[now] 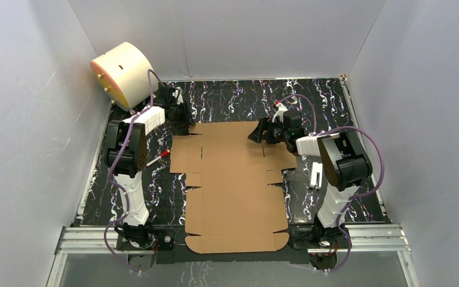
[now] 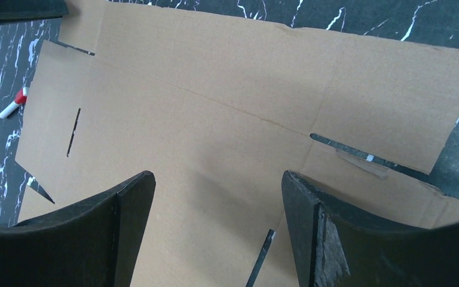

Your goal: Fold the paper box

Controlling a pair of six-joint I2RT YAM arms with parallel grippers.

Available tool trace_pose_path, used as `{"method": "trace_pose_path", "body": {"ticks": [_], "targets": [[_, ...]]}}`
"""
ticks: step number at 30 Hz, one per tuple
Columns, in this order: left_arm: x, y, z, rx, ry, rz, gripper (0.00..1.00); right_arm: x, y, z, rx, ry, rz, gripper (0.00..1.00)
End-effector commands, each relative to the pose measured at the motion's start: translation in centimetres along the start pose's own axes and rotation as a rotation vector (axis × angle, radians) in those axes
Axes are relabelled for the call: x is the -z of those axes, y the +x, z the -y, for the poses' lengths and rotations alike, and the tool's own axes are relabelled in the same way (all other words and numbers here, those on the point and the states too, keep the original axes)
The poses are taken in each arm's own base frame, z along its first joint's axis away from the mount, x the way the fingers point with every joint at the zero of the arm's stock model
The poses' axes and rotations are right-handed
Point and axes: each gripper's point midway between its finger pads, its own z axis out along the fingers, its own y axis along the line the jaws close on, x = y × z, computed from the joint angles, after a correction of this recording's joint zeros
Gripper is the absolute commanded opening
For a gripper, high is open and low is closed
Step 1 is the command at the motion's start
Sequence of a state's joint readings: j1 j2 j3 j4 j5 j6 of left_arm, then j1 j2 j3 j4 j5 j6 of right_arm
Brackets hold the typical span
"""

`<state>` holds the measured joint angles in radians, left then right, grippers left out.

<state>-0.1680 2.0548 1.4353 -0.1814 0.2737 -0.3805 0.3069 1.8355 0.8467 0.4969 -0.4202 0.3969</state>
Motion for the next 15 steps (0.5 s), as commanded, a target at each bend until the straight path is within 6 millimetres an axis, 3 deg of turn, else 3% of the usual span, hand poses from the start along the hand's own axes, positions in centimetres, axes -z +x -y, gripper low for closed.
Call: {"method": "trace_pose_path", "body": {"ticks": [1,6,15], "targets": [[1.0,-0.2,2.5,-0.001,0.087,-0.02,0.3,-0.8,0.3,-0.3,0.016,0.007,0.013,0.87],[2.6,-1.2,3.9,-0.016,0.102,0.022,0.25,-0.9,0.5,-0.2,0.027,0.026,0.01,0.87],[3.2,-0.4,7.2,-0.085,0.088,0.018,0.3,-1.0,0.4,-0.3,0.03,0.059,0.011,0.87]]}}
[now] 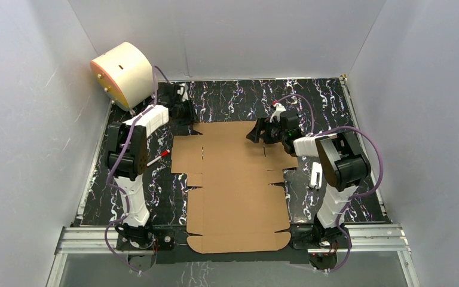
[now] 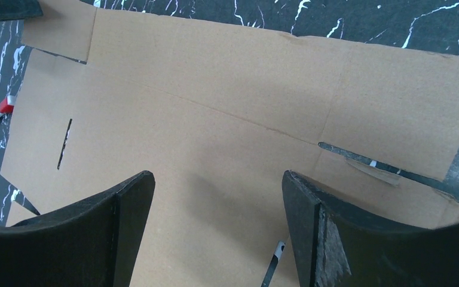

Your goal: Fold the paper box

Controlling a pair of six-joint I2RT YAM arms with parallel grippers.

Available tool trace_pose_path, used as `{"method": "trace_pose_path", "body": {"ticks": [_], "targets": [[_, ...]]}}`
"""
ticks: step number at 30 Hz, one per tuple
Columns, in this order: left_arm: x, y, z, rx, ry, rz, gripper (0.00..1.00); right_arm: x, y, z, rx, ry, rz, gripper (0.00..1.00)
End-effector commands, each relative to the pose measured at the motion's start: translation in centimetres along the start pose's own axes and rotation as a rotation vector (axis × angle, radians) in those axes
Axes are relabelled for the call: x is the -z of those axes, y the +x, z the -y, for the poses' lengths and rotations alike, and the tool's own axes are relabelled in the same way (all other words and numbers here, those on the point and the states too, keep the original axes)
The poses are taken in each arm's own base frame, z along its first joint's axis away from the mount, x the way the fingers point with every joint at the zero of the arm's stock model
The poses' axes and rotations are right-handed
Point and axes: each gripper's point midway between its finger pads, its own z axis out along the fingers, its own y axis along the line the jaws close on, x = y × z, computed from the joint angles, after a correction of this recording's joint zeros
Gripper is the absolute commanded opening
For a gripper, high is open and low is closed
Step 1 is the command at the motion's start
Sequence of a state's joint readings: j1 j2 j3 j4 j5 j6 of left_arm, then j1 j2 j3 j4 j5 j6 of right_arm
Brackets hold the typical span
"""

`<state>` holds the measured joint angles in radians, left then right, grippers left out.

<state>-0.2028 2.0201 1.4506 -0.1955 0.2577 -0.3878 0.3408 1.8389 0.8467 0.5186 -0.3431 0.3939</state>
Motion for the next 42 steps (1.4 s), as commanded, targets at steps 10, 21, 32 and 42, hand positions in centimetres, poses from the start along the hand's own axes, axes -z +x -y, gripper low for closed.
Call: {"method": "trace_pose_path", "body": {"ticks": [10,21,32,42], "targets": [[1.1,1.2,7.9,-0.115,0.079,-0.029,0.36,-0.4,0.8,-0.2,0.0,0.034,-0.026,0.87],[4.2,-1.0,6.8,-0.219,-0.03,0.063,0.47,0.6,-1.9,-1.9,0.041,0.012,0.0,0.89],[8.9,-1.3,5.8,-0.221,-0.083,0.165,0.71,3.2,-6.8,-2.0,0.126,0.084,0.035,0.98],[6.5,-0.7,9.9,-0.11,0.149,0.095,0.75,4.5,-8.7,2.3,0.022,0.146,0.045,0.99]]}}
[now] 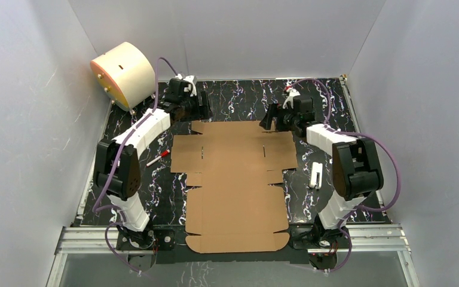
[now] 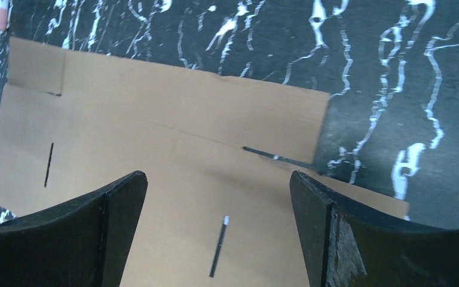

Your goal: Fold the paper box

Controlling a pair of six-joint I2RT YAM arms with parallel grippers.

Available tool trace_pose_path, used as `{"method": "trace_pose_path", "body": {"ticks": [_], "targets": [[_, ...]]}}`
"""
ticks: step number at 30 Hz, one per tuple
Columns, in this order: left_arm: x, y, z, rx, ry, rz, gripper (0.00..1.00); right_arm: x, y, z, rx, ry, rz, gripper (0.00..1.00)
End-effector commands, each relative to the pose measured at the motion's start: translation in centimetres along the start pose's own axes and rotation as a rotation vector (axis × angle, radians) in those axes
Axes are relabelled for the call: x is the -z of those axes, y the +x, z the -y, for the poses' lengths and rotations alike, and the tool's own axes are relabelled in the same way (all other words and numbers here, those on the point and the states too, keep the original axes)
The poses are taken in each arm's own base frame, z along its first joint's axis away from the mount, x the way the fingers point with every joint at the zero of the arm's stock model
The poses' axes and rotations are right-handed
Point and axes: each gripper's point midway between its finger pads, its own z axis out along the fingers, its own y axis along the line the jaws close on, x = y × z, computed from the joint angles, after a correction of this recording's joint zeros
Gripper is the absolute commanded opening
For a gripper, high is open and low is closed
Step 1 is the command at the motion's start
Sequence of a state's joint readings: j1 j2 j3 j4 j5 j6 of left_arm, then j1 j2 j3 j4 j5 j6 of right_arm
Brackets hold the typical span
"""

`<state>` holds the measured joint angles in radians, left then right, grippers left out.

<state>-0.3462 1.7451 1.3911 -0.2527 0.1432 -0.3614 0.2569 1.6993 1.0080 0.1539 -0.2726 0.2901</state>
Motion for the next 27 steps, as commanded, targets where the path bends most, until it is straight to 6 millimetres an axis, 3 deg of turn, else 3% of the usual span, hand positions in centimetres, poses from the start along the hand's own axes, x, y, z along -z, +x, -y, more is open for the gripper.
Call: {"method": "trace_pose_path", "body": {"ticks": [1,14,27], "targets": [[-1.9,-0.4,2.4,0.07,0.13,-0.033,0.75,0.1,-2.8,1.1,-0.032,0.005,0.036,0.99],[-7.2,0.5,4.1,0.144,0.24,-0.111,0.74,-2.7,-3.0,3.7,-0.088,-0.006,-0.024,0.99],[-10.1,4.1,2.3,0.169,0.197,-0.199,0.73,-4.9,-2.0,4.9,-0.08,0.009,-0.098,0.99]]}}
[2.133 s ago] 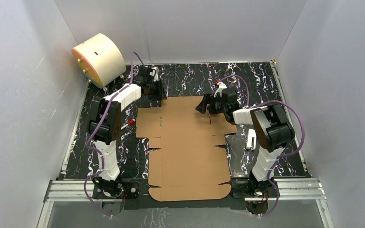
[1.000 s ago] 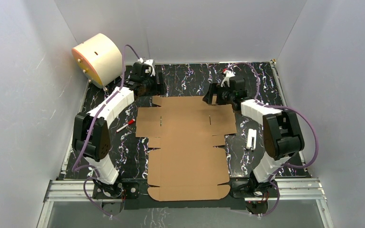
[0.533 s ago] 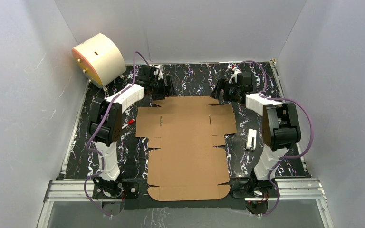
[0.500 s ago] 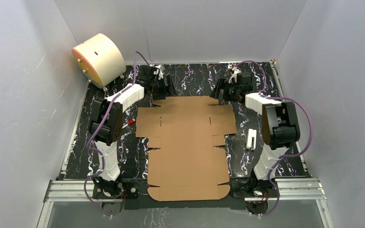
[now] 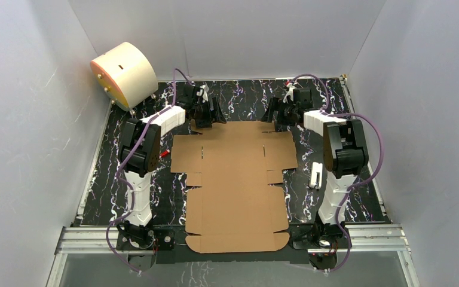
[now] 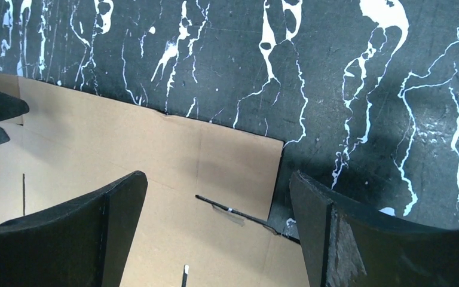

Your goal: Fold the paper box

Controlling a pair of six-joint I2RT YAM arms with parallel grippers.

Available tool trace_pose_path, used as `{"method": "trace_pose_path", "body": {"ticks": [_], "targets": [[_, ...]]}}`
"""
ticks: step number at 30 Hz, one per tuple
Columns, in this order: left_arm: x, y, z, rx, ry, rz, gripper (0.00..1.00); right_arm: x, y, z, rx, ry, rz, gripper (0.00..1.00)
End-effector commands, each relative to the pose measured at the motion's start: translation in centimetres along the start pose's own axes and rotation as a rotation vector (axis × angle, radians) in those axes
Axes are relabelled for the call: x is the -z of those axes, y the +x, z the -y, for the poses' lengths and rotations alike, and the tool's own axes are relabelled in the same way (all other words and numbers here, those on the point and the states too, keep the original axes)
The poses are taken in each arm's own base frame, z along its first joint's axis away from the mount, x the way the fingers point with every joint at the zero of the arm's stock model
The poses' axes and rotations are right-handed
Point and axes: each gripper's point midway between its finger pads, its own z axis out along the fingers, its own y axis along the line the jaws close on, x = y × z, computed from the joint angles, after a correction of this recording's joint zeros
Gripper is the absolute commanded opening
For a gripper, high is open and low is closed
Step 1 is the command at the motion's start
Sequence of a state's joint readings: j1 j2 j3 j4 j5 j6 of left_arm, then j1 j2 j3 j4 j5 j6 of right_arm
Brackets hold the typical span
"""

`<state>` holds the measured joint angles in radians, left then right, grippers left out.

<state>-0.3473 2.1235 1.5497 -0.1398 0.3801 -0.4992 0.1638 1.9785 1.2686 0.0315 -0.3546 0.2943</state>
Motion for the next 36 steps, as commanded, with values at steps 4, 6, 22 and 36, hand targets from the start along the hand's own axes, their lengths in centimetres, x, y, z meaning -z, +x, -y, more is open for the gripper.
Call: {"method": "trace_pose_path", "body": {"ticks": [4,6,22,36], "targets": [[-0.1,0.8,0.1,0.012,0.008,-0.02,0.73,-0.3,-0.4,-0.5,0.015,-0.026,-0.034,0.98],[-0.2,0.9,-0.1,0.015,0.007,-0.02,0.73,-0.4,-0.2,-0.6,0.012,-0.031,-0.044,0.97],[-0.9,2.8,-1.3,0.051,-0.011,-0.042,0.73,1.0,-1.3,-4.2,-0.015,-0.179,-0.048,0.85],[-1.3,3.4,-1.6,0.048,-0.031,-0.052,0.73,2.6,-2.0,-6.7,-0.02,-0.247,-0.022,0.74]]}}
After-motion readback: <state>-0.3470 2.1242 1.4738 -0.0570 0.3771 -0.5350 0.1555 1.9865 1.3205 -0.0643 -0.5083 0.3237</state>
